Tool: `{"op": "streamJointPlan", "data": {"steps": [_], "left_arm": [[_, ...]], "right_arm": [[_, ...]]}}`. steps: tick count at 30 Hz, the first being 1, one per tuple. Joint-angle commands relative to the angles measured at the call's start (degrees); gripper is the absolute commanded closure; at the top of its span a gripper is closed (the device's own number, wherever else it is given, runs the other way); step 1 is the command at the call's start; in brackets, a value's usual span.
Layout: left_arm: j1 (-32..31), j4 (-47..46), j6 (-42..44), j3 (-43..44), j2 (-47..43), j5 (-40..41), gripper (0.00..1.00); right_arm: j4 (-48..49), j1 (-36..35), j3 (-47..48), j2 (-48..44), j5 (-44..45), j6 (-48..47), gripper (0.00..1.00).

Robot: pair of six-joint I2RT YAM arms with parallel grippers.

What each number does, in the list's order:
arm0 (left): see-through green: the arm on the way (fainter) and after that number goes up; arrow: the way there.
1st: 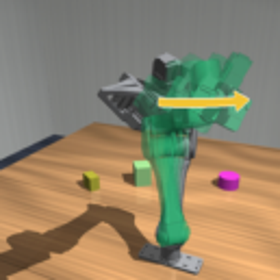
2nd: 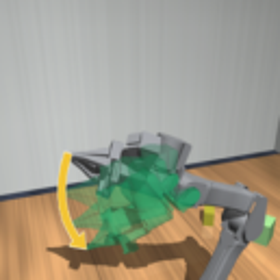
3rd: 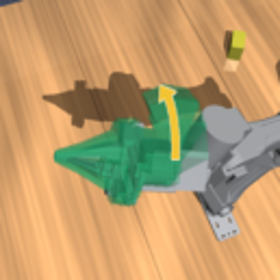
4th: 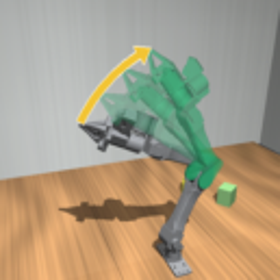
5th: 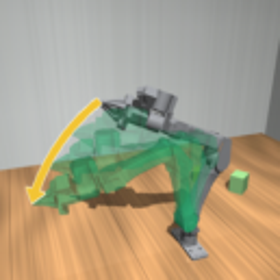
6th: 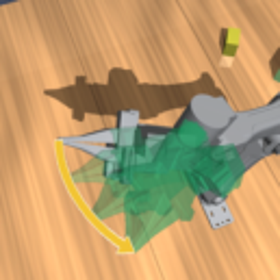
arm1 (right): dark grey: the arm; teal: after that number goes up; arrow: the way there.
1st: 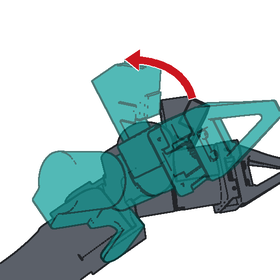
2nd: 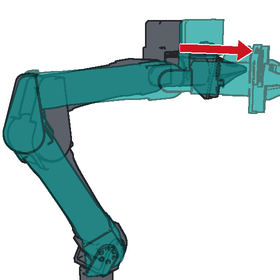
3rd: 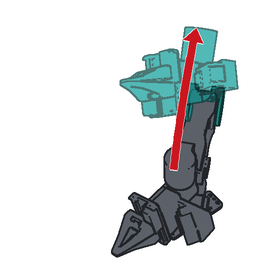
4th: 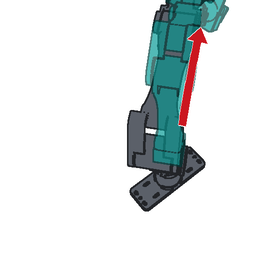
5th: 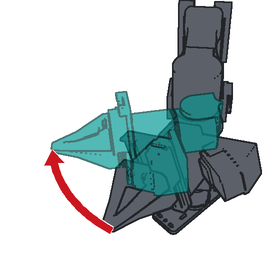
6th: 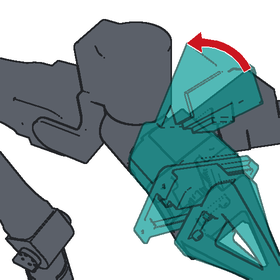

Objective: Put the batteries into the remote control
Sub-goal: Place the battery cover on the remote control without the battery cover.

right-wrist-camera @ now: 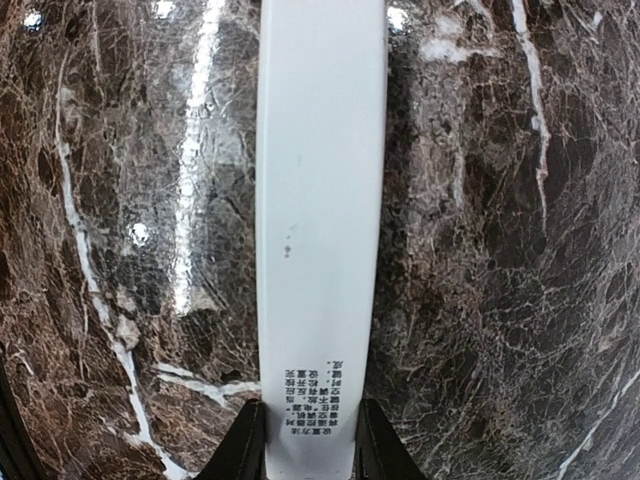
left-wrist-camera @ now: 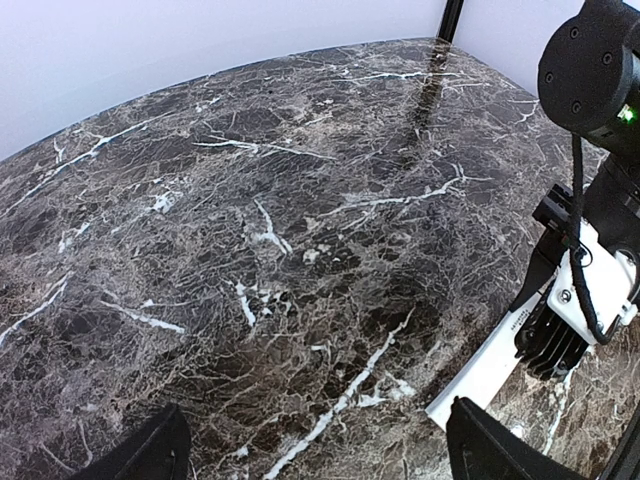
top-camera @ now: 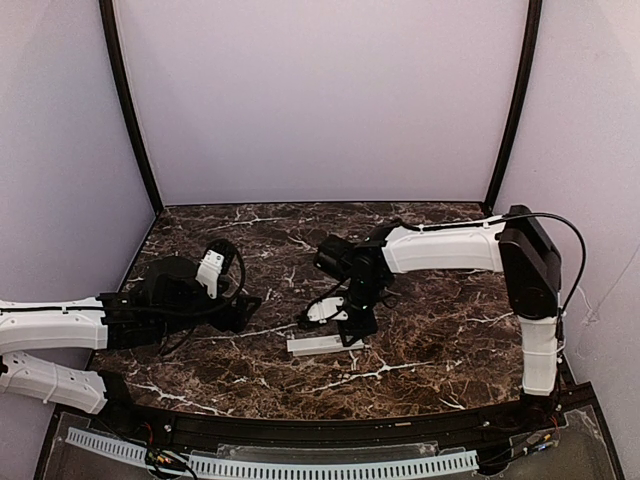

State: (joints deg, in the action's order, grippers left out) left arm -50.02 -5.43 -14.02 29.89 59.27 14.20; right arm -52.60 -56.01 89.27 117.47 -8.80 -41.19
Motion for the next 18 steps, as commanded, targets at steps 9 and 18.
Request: {"op": "streamJointPlan", "data": {"steps": [9,18], "left_arm": [[0.3,0.9,-0.4,0.2,-0.1,0.1,0.11],[0.3,0.9,-0.5,0.6,1.6,-0.8,0.10]], "right_arm": [[-1.2,-1.1,0.3,2.2,2.8,1.1,0.66],[-1.3,-1.1,0.3,1.7,3.2,1.1,0.63]]}}
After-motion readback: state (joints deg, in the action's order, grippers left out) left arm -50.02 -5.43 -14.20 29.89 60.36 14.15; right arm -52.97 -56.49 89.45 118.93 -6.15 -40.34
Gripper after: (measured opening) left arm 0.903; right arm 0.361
